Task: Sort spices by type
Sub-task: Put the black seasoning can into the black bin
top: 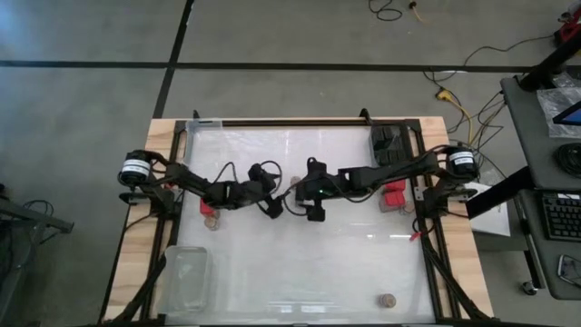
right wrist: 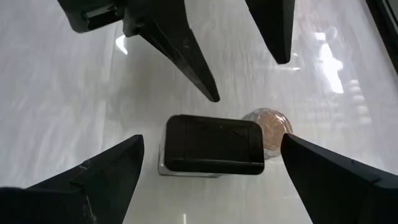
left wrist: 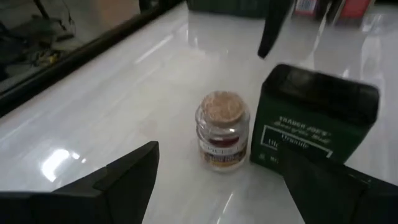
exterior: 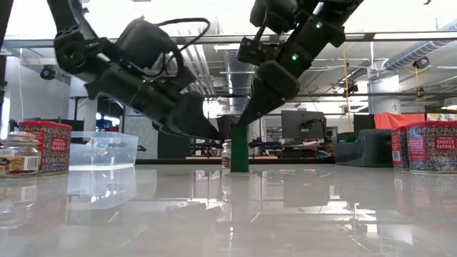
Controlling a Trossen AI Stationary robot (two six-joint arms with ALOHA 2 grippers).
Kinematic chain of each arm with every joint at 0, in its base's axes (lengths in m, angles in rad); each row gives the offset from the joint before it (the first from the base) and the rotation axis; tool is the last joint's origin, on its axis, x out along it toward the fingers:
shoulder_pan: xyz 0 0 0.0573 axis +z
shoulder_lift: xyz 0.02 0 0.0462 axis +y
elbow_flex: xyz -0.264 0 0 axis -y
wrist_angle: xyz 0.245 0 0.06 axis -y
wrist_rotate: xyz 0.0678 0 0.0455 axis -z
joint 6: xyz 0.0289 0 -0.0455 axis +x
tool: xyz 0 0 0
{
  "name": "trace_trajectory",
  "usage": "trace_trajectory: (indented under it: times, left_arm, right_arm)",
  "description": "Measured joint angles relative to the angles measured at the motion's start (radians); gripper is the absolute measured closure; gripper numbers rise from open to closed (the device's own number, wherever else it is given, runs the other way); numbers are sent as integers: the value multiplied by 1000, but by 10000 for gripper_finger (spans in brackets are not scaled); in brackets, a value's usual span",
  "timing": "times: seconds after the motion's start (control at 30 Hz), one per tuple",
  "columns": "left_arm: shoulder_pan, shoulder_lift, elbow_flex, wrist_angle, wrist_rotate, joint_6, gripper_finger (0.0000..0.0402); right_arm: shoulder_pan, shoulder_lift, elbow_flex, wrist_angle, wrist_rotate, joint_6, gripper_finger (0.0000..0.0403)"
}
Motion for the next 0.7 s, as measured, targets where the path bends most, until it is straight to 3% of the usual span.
trace_trajectory:
  times: [0.13,0.5,0.7]
  left_arm:
    - [0,8,-50,70,0,-5,91]
    - [0,17,-84,71,0,-51,91]
    - [0,17,-84,70,0,-52,91]
  right_arm:
    - [-2,14,6,1,-7,36,35]
    - [-7,71,10,29,-13,84,35]
    - [-6,72,10,33,-13,87,65]
